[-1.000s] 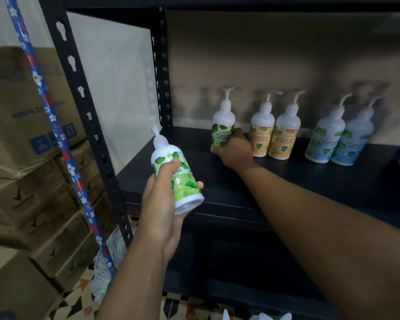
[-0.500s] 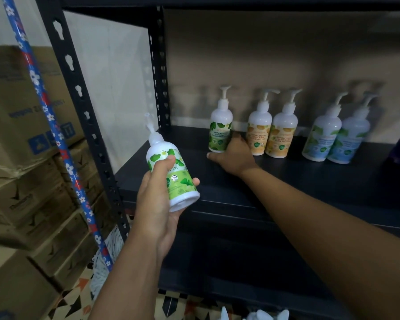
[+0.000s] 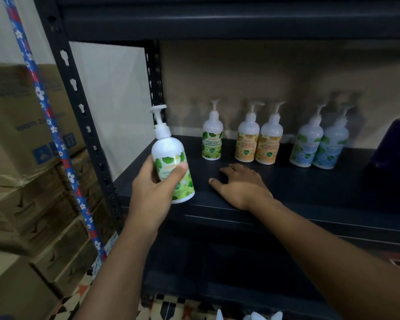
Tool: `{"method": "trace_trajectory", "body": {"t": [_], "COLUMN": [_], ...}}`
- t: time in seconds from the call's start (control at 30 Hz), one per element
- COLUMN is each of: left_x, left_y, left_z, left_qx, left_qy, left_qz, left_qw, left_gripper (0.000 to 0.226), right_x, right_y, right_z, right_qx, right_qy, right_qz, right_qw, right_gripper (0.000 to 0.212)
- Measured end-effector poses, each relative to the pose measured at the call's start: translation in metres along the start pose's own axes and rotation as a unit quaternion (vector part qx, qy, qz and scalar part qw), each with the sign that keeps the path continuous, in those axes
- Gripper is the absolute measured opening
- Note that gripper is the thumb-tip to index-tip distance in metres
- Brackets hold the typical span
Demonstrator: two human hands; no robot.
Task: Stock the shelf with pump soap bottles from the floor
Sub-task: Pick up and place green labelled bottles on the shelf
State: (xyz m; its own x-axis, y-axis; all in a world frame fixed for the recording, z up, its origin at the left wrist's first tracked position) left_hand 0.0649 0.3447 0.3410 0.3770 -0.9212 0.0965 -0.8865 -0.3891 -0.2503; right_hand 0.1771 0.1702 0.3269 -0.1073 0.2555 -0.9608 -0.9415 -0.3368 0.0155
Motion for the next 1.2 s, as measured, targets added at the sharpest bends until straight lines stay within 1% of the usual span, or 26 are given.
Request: {"method": "trace_trajectory", "body": {"t": [0.1,0.17,0.33,0.47,0.5,0.57,0.77,0.87,1.0,1.2], "left_x": [0.003,0.004,0.001,-0.008,-0.010,-0.013,0.000,0.013,0.025,0.033], "left_y": [-0.018,-0.030,-0.045,-0.047,-0.047,-0.050,-0.091,-0.116,-0.139,-0.150], "left_z": [0.003,0.011,0.023,0.025,0.026,0.028,0.038,0.045,0.055,0.059], "left_qx": [0.023,0.025,0.022,0.015,0.010,-0.001,0.003,-0.009,0.006,0.022], "left_qy": [-0.096,-0.126,-0.179,-0.251,-0.277,-0.315,-0.340,-0.346,-0.363,-0.378], "left_qz": [0.044,0.065,0.092,0.107,0.102,0.088,0.038,0.023,0.002,0.001], "left_qw": [0.994,0.990,0.979,0.962,0.955,0.945,0.940,0.938,0.932,0.925], "left_gripper": [0.042,0.052,0.058,0.079,0.079,0.072,0.060,0.060,0.061,0.060], "right_x": [0.000,0.000,0.000,0.000,0.000,0.000,-0.001,0.000,0.000,0.001], "right_y": [0.000,0.000,0.002,0.001,0.002,0.002,0.003,0.002,0.000,0.000], "right_z": [0.000,0.000,0.002,0.003,0.002,0.003,0.004,0.004,0.003,0.003], "right_qx": [0.001,0.003,0.007,0.008,0.009,0.007,0.007,0.006,0.003,0.001], "right_qy": [0.007,0.010,0.013,0.015,0.015,0.015,0.016,0.016,0.016,0.014], "right_qz": [-0.002,-0.002,-0.003,-0.005,-0.005,-0.005,0.001,0.002,0.000,-0.003], "right_qw": [1.000,1.000,1.000,1.000,1.000,1.000,1.000,1.000,1.000,1.000], "right_gripper": [0.070,0.071,0.071,0.070,0.070,0.070,0.069,0.069,0.067,0.065]}}
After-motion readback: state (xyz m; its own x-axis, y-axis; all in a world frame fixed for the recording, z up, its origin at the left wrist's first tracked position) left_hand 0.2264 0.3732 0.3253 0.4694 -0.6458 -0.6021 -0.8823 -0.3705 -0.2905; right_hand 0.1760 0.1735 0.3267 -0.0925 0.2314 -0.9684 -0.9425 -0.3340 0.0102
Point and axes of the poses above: each hand's wrist, its own y-axis away from the middle knuckle, its own x-axis out of the palm, z = x × y, the point moved 1 cm from there along -y, towards the middle knuckle, and after that the axes turned 4 degrees about z, right-handed, at the moved point
